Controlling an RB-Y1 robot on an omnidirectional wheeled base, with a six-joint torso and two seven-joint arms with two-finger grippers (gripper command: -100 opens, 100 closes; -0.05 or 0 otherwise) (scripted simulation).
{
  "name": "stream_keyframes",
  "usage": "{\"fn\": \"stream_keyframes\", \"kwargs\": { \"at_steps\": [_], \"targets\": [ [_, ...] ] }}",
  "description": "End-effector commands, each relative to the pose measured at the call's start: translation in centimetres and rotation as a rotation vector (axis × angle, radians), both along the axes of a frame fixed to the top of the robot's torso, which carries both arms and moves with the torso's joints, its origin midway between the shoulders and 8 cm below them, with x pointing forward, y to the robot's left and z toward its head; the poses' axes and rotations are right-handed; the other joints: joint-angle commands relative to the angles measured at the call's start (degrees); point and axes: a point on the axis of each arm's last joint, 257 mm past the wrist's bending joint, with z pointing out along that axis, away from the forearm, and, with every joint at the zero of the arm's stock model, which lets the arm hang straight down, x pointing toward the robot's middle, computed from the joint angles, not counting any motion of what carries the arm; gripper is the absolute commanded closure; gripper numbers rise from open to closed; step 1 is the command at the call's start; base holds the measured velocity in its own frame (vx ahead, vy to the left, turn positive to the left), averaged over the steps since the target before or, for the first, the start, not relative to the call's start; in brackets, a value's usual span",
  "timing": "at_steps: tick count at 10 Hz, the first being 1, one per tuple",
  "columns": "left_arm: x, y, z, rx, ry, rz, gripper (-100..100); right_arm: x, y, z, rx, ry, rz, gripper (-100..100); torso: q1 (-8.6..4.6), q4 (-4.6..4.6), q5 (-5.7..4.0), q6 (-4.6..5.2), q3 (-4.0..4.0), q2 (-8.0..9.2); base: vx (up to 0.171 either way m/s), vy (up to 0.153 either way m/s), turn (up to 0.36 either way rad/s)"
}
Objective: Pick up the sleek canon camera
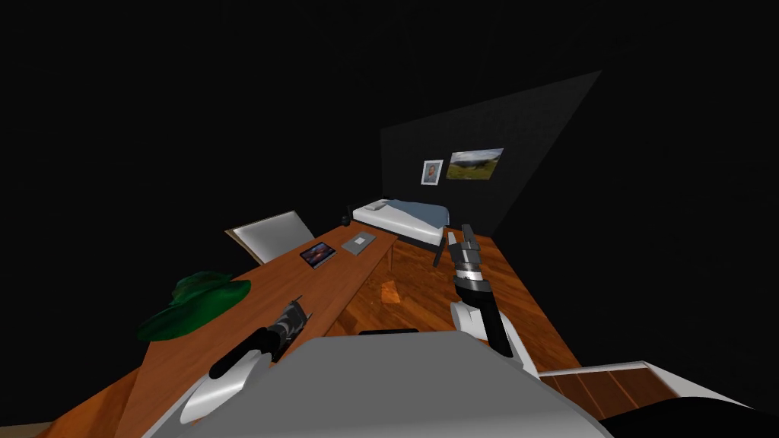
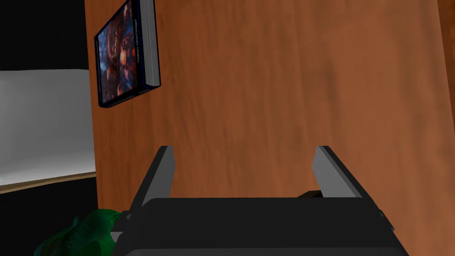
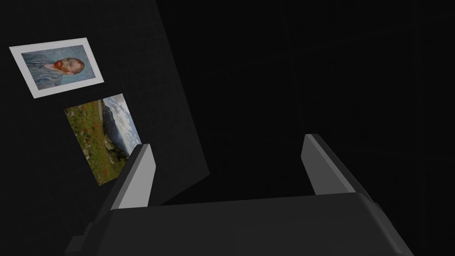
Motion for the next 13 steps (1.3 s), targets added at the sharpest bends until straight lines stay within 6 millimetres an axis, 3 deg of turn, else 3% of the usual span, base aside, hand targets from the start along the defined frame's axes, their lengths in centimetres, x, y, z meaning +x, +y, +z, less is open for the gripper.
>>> {"fn": "stream_keyframes", "kwargs": {
  "at_steps": [1, 6, 7, 8, 9, 10, 11, 12, 13],
  "targets": [
    [-1.7, 1.1, -1.6, -0.035, 0.066, 0.040, -100, 0.0, 0.0, 0.0, 0.000, 0.000, 0.000, 0, 0.00, 0.00, 0.00, 0.00, 0.00, 0.00, 0.051, -0.017, -0.071],
    [-5.8, 3.0, -4.9, -0.099, 0.218, 0.117, -100, 0.0, 0.0, 0.0, 0.000, 0.000, 0.000, 0, 0.01, 0.00, 0.00, 0.01, 0.00, 0.00, 0.048, -0.014, -0.044],
    [-7.4, 4.0, -6.0, -0.124, 0.269, 0.157, -100, 0.0, 0.0, 0.0, 0.000, 0.000, 0.000, 0, 0.01, 0.01, 0.00, -0.01, 0.01, 0.02, 0.048, -0.010, -0.074],
    [-7.7, 4.0, -6.1, -0.126, 0.280, 0.158, -100, 0.0, 0.0, 0.0, 0.000, 0.000, 0.000, 0, 0.03, 0.00, 0.01, 0.01, 0.00, 0.00, 0.039, -0.005, -0.036],
    [-9.5, 4.9, -7.1, -0.152, 0.335, 0.199, -100, 0.0, 0.0, 0.0, 0.000, 0.000, 0.000, 0, 0.04, 0.01, 0.00, -0.01, 0.02, 0.03, 0.040, -0.008, -0.065],
    [-9.6, 4.9, -7.2, -0.153, 0.340, 0.199, -100, 0.0, 0.0, 0.0, 0.000, 0.000, 0.000, 0, 0.05, 0.01, 0.01, 0.00, 0.02, 0.04, 0.029, -0.008, -0.028],
    [-11.3, 5.7, -8.0, -0.177, 0.389, 0.241, -100, 0.0, 0.0, 0.0, 0.000, 0.000, 0.000, 0, 0.03, 0.01, 0.01, -0.01, 0.04, 0.06, 0.035, -0.010, -0.058],
    [-11.5, 5.7, -8.1, -0.179, 0.397, 0.241, -100, 0.0, 0.0, 0.0, 0.000, 0.000, 0.000, 0, 0.03, 0.01, 0.01, 0.00, 0.03, 0.06, 0.032, -0.008, -0.035],
    [-13.2, 6.4, -8.7, -0.202, 0.447, 0.283, -100, 0.0, 0.0, 0.0, 0.000, 0.000, 0.000, 0, 0.03, 0.01, 0.01, -0.01, 0.03, 0.06, 0.033, -0.011, -0.069]
  ]
}}
